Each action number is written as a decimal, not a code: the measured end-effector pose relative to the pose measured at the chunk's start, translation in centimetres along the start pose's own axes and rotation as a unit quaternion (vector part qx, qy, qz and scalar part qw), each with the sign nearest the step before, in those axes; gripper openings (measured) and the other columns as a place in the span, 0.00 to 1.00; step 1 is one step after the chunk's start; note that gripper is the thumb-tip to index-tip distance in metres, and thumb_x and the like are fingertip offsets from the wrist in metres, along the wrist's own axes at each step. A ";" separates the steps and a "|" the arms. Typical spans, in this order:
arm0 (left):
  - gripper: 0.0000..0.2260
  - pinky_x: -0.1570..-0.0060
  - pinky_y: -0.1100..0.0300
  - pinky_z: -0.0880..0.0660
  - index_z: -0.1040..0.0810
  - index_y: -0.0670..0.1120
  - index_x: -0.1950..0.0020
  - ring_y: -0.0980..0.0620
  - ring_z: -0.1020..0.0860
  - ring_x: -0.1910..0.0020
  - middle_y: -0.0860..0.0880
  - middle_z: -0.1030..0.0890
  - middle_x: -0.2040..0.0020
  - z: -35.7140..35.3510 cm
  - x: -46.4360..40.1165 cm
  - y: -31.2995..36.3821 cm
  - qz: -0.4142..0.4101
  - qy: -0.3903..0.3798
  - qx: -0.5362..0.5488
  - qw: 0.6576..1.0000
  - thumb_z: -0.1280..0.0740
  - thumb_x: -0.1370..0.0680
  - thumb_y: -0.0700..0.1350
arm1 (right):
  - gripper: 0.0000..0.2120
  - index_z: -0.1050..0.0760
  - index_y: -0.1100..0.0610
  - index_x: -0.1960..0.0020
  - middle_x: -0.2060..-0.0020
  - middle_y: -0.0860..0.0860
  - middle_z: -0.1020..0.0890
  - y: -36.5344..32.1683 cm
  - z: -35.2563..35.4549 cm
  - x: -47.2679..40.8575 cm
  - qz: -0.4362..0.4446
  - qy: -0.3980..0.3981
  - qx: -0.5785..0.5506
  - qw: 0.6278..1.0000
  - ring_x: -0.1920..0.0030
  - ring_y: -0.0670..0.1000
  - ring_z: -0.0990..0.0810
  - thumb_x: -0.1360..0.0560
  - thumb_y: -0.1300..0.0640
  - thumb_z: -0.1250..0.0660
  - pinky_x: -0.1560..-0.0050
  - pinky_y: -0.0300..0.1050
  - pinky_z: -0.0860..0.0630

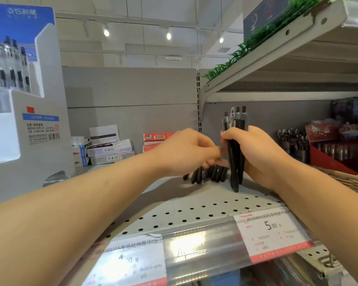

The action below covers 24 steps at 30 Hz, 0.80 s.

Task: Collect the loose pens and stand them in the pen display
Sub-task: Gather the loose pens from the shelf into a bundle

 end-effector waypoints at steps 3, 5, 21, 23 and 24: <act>0.09 0.54 0.61 0.28 0.16 0.54 0.45 0.56 0.22 0.51 0.56 0.16 0.48 0.9 -0.5 -1.6 0.010 0.073 -0.156 0.985 0.36 0.20 0.48 | 0.03 0.24 0.61 0.48 0.66 0.53 0.18 -0.1 -0.1 0.0 0.018 0.030 -0.035 0.999 0.61 0.53 0.13 0.20 0.62 0.35 0.59 0.48 0.15; 0.13 0.49 0.63 0.32 0.19 0.53 0.38 0.55 0.23 0.46 0.54 0.17 0.41 0.9 -0.7 -2.6 0.018 0.063 -0.206 0.976 0.38 0.20 0.45 | 0.02 0.24 0.59 0.47 0.67 0.51 0.18 -0.1 0.0 -0.1 0.036 0.045 -0.042 0.997 0.65 0.52 0.15 0.19 0.63 0.36 0.61 0.46 0.16; 0.07 0.47 0.49 0.18 0.24 0.47 0.50 0.43 0.15 0.55 0.42 0.14 0.53 1.3 -0.5 -3.5 0.186 0.015 -0.142 0.972 0.34 0.25 0.36 | 0.03 0.21 0.56 0.47 0.70 0.48 0.19 0.6 0.6 -0.5 -0.001 0.022 0.057 0.998 0.62 0.51 0.14 0.20 0.60 0.32 0.55 0.50 0.15; 0.07 0.56 0.52 0.16 0.23 0.47 0.52 0.47 0.14 0.61 0.41 0.14 0.55 1.3 -0.3 -2.8 0.191 0.051 0.018 0.980 0.32 0.24 0.35 | 0.01 0.22 0.56 0.49 0.68 0.49 0.19 0.6 0.6 -0.6 -0.010 0.028 0.052 0.998 0.62 0.51 0.14 0.19 0.60 0.32 0.57 0.49 0.15; 0.07 0.59 0.56 0.16 0.21 0.45 0.48 0.50 0.14 0.63 0.42 0.15 0.55 1.2 -0.2 -2.4 0.184 0.063 0.099 0.976 0.32 0.23 0.34 | 0.01 0.22 0.56 0.49 0.66 0.51 0.19 0.6 0.6 -0.6 -0.015 0.032 0.049 0.998 0.61 0.51 0.14 0.19 0.60 0.32 0.57 0.49 0.14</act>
Point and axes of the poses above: each hand's wrist, its own x-axis away from the middle knuckle, its own z-axis out of the back of the hand, y = z × x, the point moved 1 cm from there along -x, towards the middle knuckle
